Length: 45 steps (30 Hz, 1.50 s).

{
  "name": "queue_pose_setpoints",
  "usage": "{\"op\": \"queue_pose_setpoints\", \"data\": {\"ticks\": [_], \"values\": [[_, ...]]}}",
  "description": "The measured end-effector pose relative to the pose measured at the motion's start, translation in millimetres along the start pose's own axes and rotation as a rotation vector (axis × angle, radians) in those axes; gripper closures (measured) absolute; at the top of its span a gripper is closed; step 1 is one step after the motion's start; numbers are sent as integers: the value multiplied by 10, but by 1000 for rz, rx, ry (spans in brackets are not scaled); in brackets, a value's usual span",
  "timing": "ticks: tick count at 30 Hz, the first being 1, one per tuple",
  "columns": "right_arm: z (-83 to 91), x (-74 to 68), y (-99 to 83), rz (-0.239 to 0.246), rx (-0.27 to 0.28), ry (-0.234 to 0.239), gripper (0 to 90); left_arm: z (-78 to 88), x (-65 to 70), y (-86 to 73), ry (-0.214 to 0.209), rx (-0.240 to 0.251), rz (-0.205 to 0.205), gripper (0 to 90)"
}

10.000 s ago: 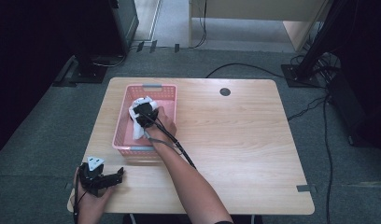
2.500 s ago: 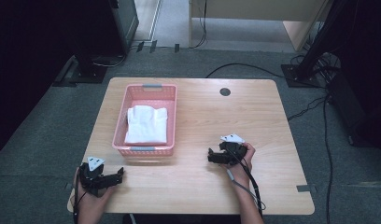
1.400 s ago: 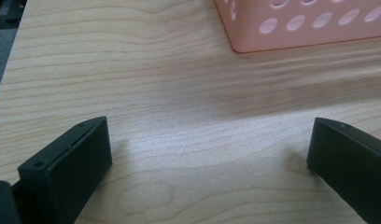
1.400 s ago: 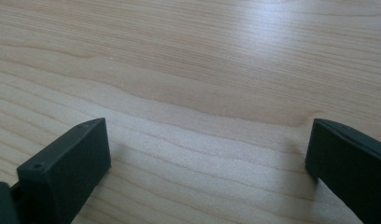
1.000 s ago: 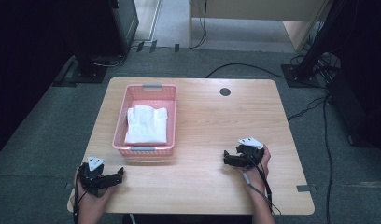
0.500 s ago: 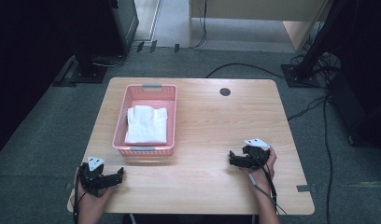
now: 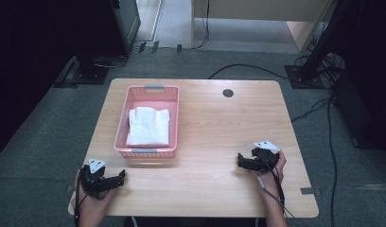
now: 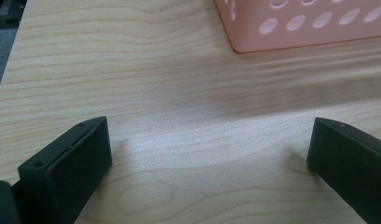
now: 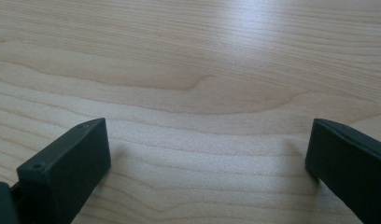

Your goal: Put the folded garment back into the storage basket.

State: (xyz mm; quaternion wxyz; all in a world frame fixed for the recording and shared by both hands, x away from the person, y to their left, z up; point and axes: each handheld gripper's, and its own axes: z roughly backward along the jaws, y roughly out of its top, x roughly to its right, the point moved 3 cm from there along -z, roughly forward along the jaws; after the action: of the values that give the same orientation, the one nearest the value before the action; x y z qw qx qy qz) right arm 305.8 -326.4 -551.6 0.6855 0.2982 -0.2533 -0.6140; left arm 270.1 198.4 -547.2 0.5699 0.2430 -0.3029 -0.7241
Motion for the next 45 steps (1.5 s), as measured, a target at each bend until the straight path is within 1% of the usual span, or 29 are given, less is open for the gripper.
{"op": "queue_pose_setpoints", "data": {"ticks": [13, 31, 38, 45], "values": [[26, 101, -23, -19, 2, -19, 0, 1, -1, 0, 0, -1, -1, 0], [75, 314, -67, -43, 4, -47, 0, 1, 0, 0, 0, -1, -1, 0], [90, 388, -80, -42, 4, -46, 0, 1, 0, 0, 0, -1, -1, 0], [107, 464, -94, -51, 3, -53, 0, 0, 0, 0, 0, -1, 0, 0]]}}
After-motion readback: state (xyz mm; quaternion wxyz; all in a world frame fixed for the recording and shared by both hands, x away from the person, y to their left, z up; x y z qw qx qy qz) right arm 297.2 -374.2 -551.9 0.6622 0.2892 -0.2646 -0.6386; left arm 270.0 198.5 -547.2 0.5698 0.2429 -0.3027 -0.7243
